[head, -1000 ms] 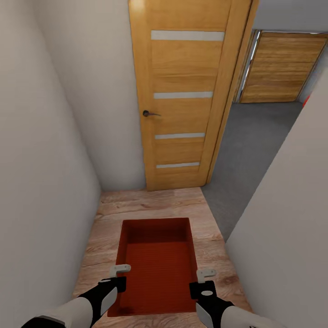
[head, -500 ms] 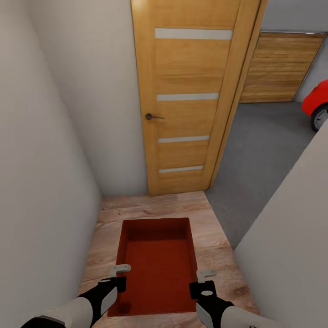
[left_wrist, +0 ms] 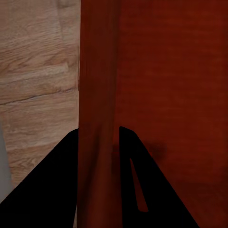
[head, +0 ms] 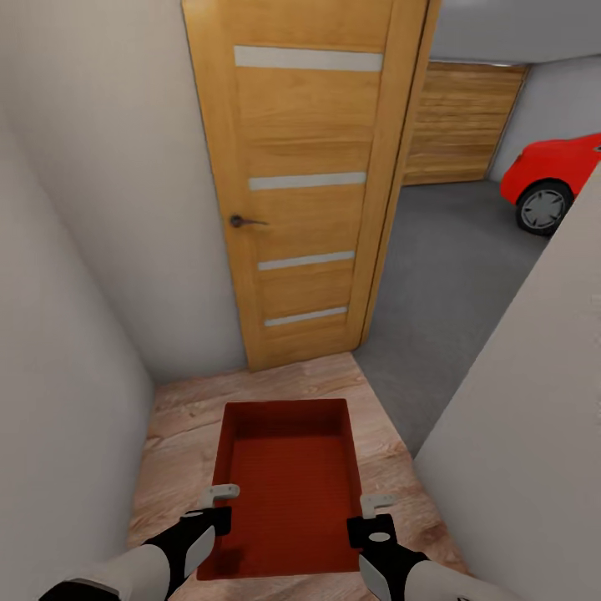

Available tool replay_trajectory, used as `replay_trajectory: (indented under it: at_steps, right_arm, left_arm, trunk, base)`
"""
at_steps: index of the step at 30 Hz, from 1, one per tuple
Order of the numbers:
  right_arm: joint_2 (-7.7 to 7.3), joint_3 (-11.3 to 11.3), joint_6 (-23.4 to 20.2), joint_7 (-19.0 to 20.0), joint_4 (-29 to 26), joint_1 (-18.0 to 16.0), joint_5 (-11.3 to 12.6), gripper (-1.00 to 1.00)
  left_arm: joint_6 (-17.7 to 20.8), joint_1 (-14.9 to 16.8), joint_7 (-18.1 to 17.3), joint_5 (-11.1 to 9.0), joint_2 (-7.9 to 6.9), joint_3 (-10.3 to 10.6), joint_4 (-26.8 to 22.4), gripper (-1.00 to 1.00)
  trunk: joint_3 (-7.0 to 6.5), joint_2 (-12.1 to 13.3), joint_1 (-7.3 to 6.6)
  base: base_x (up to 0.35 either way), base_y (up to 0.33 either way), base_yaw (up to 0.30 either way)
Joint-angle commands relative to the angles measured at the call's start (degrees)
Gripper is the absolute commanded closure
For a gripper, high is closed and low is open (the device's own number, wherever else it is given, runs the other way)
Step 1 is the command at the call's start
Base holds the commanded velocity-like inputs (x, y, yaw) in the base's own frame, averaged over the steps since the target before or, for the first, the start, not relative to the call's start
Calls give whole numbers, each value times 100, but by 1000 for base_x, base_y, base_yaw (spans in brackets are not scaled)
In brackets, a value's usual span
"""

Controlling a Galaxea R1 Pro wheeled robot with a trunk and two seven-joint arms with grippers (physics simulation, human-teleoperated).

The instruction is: Move the two storage containers from the living room to the garage. In the garage, place one container on the floor and stack the other container on top of it (either order is fine).

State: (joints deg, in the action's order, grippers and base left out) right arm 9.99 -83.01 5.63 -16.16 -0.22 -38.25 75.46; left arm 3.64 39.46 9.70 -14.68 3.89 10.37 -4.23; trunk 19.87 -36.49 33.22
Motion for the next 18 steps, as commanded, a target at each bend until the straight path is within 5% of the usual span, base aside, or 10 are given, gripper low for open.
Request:
replay_trajectory:
  at_steps: [1,18]
  right_arm:
    - [-15,74,114,-81,-4,-6,-41,100]
    - [-15,74,114,-81,-4,-7,-41,100]
  left_arm:
    - [49,1,75,-211,-64,-413,-7,100]
    - [49,1,75,-211,-64,-413,-7,100]
  trunk:
    - [8,-6,3]
    - [8,-6,3]
  base:
    - [202,100,-271]
    - [182,22,-271]
